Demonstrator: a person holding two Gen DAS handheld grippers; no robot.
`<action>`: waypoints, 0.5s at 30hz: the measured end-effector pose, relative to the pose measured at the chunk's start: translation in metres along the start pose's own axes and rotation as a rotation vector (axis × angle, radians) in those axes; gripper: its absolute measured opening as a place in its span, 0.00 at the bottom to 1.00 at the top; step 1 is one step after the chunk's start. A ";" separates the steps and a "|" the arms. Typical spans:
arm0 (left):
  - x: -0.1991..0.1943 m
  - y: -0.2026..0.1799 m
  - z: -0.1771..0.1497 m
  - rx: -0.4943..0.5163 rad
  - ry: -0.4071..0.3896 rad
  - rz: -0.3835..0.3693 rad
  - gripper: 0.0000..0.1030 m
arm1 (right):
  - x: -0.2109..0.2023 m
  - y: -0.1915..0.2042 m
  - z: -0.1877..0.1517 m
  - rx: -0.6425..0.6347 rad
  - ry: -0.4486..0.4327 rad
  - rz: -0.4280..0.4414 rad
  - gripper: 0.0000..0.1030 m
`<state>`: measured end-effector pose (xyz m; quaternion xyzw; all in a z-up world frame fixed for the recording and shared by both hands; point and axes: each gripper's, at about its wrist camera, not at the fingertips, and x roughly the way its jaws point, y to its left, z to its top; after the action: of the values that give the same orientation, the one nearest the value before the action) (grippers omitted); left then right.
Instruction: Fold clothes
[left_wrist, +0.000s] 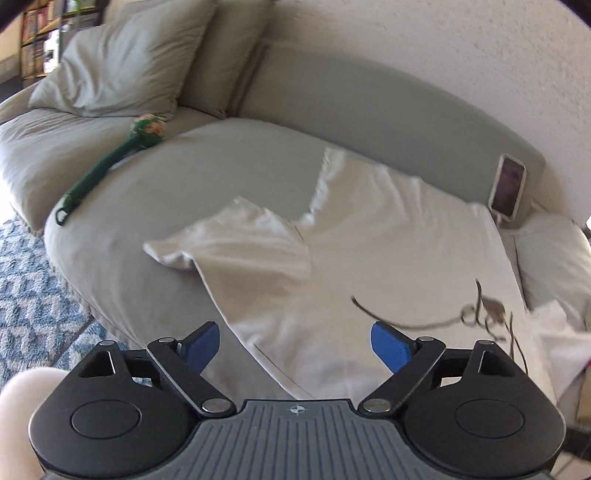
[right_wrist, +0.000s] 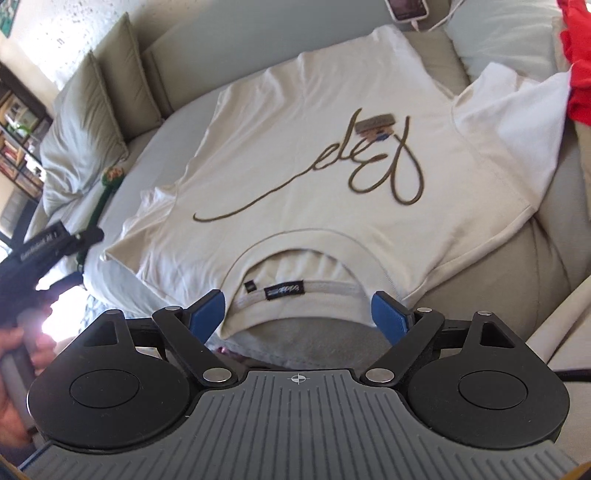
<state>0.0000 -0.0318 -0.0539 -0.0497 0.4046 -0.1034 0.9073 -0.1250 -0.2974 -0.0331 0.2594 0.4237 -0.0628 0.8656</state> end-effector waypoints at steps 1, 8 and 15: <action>0.005 -0.008 -0.006 0.031 0.030 -0.013 0.85 | -0.003 -0.004 0.002 -0.001 -0.023 -0.016 0.85; 0.031 -0.053 -0.029 0.141 0.045 0.035 0.83 | 0.009 -0.032 0.017 -0.028 -0.099 -0.145 0.82; 0.050 -0.043 -0.039 0.136 0.205 0.044 0.80 | 0.044 -0.038 0.011 -0.184 -0.073 -0.223 0.76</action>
<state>-0.0029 -0.0856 -0.1081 0.0315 0.4882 -0.1154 0.8645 -0.1014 -0.3304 -0.0763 0.1278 0.4222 -0.1289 0.8882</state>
